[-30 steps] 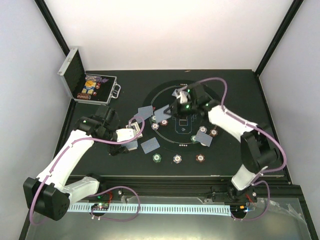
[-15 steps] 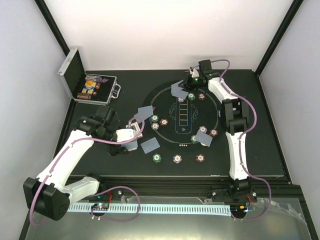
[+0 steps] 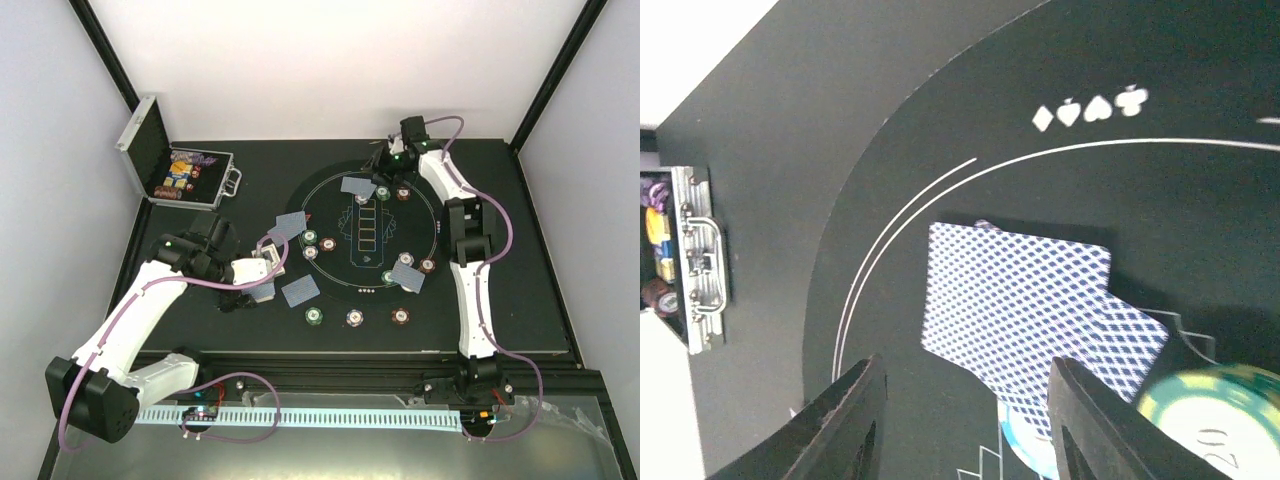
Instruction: Distribute texas hold em gaming equipment
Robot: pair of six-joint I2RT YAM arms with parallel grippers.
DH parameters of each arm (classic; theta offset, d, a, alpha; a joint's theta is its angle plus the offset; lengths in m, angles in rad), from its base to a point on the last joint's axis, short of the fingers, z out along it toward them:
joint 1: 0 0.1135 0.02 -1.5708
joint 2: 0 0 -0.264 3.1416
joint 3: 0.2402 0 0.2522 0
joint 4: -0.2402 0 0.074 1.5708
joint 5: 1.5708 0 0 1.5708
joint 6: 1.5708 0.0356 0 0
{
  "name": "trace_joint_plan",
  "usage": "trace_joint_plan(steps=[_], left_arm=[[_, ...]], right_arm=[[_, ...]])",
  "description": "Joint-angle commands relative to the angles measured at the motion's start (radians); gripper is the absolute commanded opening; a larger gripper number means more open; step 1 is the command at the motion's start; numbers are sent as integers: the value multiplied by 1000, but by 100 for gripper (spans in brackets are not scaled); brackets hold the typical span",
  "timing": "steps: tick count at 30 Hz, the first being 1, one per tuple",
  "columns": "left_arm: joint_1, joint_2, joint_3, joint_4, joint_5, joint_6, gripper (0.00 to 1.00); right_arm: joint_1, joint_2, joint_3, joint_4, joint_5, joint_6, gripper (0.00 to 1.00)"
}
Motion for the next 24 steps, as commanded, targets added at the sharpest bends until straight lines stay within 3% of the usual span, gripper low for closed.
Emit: trace_joint_plan(steps=[1,6,12,18,24], left_arm=[[2,-18,30,-22,22,5,2],[2,-23,37,-25,20,4,2],[2,-16,47,-19,25,-3,2],[2,-15,46,-13,39,-2,2],[2,-14,50,-10,51,5,2]], right_arm=[[-21,-122,13,-88,98,-39,47],[-20,-284,-125,-111,182,-70,48],[56,-648,-646,135,65,-4,65],[263,-968,-1110,436,-60,164,77],[507,-1057,-1292,668,-94,330,79]])
